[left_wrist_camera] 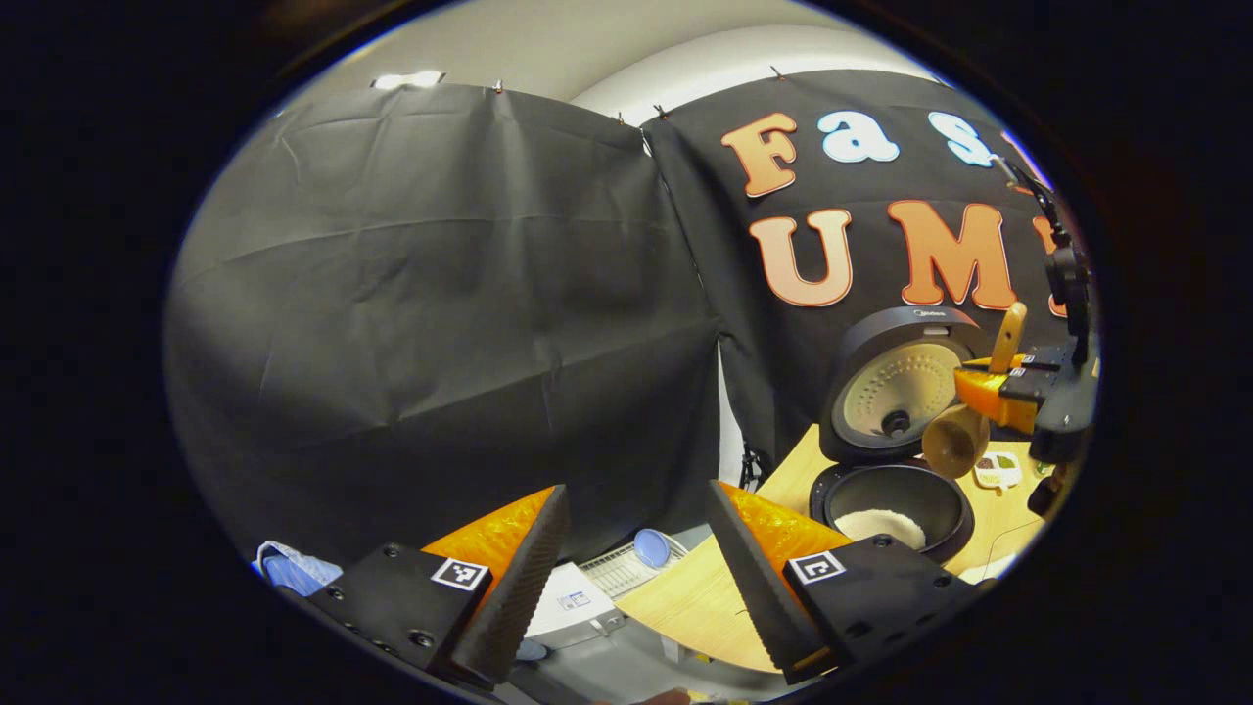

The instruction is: Close the left gripper, press the button to open the rice cooker; take a wooden spoon from the chopstick holder with the right hand, scoop a spoonful of rice and pour it into the rice cooker, then put the wooden spoon back into the chopstick holder.

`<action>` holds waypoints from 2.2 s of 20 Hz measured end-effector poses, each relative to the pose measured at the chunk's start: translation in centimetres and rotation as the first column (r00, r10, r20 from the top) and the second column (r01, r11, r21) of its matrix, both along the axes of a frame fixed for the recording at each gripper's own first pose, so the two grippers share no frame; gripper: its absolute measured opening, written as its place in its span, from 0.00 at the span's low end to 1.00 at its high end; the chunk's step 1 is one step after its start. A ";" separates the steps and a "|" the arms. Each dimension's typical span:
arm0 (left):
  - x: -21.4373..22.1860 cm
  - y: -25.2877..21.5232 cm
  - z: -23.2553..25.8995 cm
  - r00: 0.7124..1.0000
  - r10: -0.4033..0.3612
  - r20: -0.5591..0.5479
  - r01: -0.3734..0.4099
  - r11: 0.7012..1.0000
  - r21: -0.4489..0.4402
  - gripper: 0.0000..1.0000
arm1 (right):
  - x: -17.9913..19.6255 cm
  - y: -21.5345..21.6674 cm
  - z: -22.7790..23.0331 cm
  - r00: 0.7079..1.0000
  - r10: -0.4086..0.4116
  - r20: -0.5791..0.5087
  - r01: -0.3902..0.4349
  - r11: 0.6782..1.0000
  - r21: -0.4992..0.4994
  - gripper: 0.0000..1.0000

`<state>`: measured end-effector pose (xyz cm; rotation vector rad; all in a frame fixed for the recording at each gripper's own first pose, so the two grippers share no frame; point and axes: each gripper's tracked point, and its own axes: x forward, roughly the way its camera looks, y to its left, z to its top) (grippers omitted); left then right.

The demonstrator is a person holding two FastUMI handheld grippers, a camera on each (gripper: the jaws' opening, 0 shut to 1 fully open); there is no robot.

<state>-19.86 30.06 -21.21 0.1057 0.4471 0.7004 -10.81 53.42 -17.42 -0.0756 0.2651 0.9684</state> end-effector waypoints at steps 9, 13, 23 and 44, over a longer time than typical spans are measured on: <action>4.4 -5.9 -1.2 0.993 -0.118 -0.002 0.118 0.993 -0.032 0.87 | 4.5 -13.3 -0.5 0.971 -0.187 -0.150 0.190 0.982 0.005 0.07; 6.5 -9.2 -2.0 0.985 -0.172 0.001 0.171 0.981 -0.091 0.87 | 5.6 -20.4 -3.3 0.926 -0.306 -0.223 0.304 0.952 -0.046 0.08; 10.1 -15.9 -2.5 0.955 -0.295 -0.007 0.292 0.947 -0.135 0.87 | 6.5 -36.5 -9.9 0.733 -0.584 -0.348 0.555 0.810 -0.190 0.08; 13.1 -18.9 1.6 0.935 -0.354 0.001 0.353 0.934 -0.060 0.87 | 1.8 -46.9 -23.2 0.447 -0.737 -0.508 0.673 0.651 -0.351 0.08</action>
